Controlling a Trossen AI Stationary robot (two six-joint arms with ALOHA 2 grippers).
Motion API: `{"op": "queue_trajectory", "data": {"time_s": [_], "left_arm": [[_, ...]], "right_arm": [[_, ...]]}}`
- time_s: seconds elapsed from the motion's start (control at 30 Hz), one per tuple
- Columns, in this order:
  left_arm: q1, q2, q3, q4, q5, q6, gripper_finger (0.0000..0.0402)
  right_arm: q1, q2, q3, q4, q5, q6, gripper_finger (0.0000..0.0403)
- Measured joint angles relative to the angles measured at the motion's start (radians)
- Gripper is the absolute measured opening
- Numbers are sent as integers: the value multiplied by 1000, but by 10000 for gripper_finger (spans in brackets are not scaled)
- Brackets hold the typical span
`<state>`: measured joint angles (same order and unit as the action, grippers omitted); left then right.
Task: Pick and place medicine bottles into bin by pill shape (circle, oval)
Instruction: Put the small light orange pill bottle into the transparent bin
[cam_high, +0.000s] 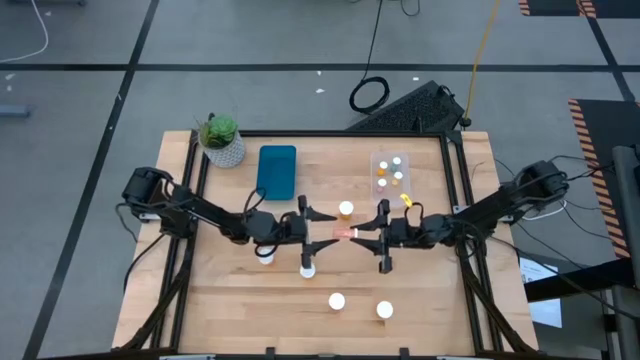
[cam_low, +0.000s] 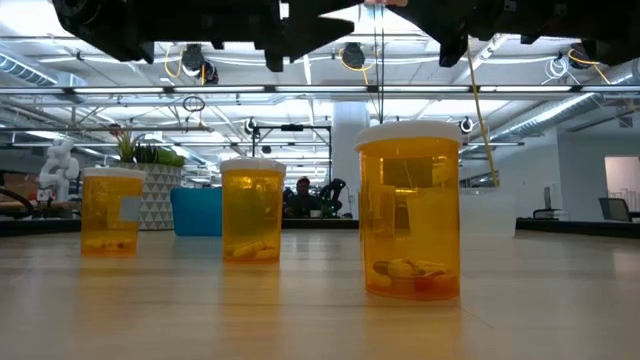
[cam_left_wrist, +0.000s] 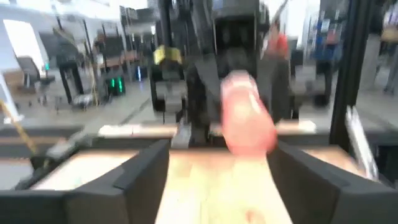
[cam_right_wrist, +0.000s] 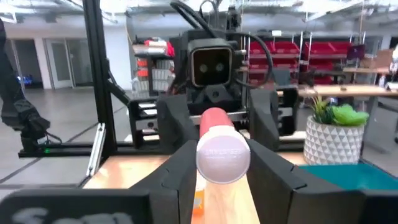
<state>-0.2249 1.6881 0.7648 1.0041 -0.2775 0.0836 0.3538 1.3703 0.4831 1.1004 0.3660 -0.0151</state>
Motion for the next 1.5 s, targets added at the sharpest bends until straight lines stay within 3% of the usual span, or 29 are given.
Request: {"op": "queue_trajectory", "data": {"time_s": [0.2, 0.4, 0.57, 0.87, 1.07, 1.5], "left_arm": [[2, -87, -2, -225, -45, -19, 313], [20, -159, -3, -464, -91, -55, 299], [37, -163, -4, -522, -91, -79, 281], [42, -161, -4, -537, 9, -112, 260], [42, -161, -4, -540, 26, -115, 248], [42, -161, -4, -539, 44, -115, 243]], "right_arm": [[-4, -165, 1, -264, 85, 67, 115], [-67, -349, 80, -722, 125, 169, 115], [-154, -408, 201, -1134, 127, 216, 115], [-384, -383, 352, -1658, -34, 266, 115], [-546, -338, 364, -1811, -178, 260, 116], [-720, -192, 364, -1891, -240, 180, 116]]}}
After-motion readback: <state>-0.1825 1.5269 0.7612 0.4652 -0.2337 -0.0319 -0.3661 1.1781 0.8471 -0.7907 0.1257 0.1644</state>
